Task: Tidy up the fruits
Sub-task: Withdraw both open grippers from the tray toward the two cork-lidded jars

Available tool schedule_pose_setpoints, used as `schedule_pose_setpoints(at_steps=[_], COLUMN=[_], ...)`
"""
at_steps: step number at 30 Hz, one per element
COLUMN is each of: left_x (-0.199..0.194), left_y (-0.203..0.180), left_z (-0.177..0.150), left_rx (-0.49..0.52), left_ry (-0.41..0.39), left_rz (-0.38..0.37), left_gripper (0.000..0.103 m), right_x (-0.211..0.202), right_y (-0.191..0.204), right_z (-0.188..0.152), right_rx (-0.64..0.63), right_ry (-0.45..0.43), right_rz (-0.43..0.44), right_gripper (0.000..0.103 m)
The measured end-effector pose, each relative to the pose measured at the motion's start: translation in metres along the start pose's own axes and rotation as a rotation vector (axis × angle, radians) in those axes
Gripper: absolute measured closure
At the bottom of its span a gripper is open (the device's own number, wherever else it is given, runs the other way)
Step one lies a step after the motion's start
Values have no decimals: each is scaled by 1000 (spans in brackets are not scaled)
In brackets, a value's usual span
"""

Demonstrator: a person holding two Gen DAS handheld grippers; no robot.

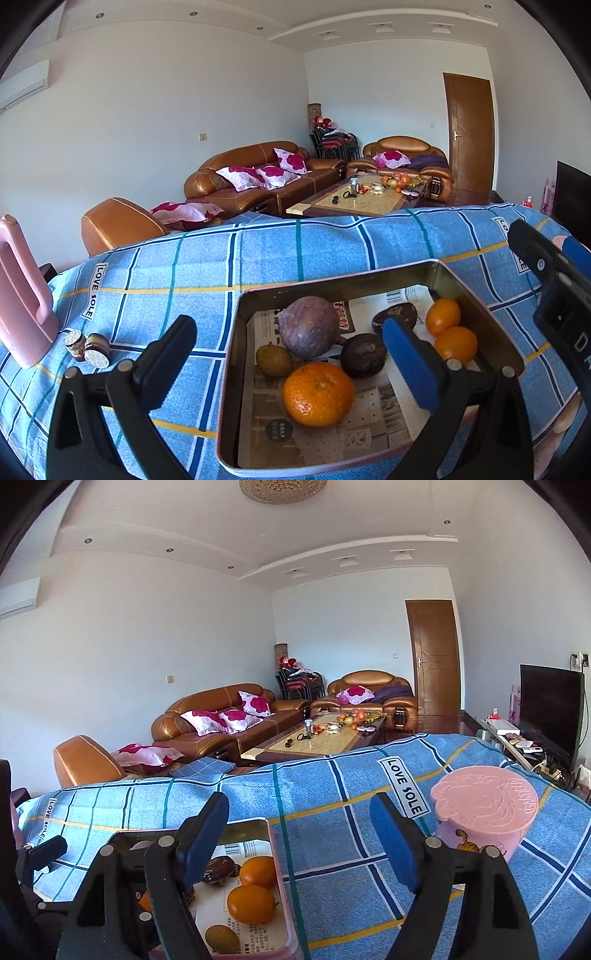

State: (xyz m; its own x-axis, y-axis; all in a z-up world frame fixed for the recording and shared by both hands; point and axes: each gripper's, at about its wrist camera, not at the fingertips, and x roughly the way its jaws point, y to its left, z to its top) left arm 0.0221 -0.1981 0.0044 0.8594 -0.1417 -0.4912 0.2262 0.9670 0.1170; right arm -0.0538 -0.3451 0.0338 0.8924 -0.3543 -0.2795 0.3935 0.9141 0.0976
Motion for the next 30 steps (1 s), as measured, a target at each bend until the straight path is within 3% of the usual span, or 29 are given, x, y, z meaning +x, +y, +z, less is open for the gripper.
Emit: schedule_pose_setpoints(at_steps=[11,23,30], left_x=[-9,-33,-40], left_y=[-4,-4,2], left_z=[-2,-6,-11], left_rx=[15,23,10], left_ry=[-21,-116,-107], left_rz=[11,40,24], left_gripper=[0,0,0], right_x=[-14,-28,-39], right_y=[7,8,8], right_z=[-4,-8,-13], right_rx=[-37,-33,-22], right_ry=[-12,-12,-5], right_rz=[-33,-37,-49], right_gripper=[23,23,23])
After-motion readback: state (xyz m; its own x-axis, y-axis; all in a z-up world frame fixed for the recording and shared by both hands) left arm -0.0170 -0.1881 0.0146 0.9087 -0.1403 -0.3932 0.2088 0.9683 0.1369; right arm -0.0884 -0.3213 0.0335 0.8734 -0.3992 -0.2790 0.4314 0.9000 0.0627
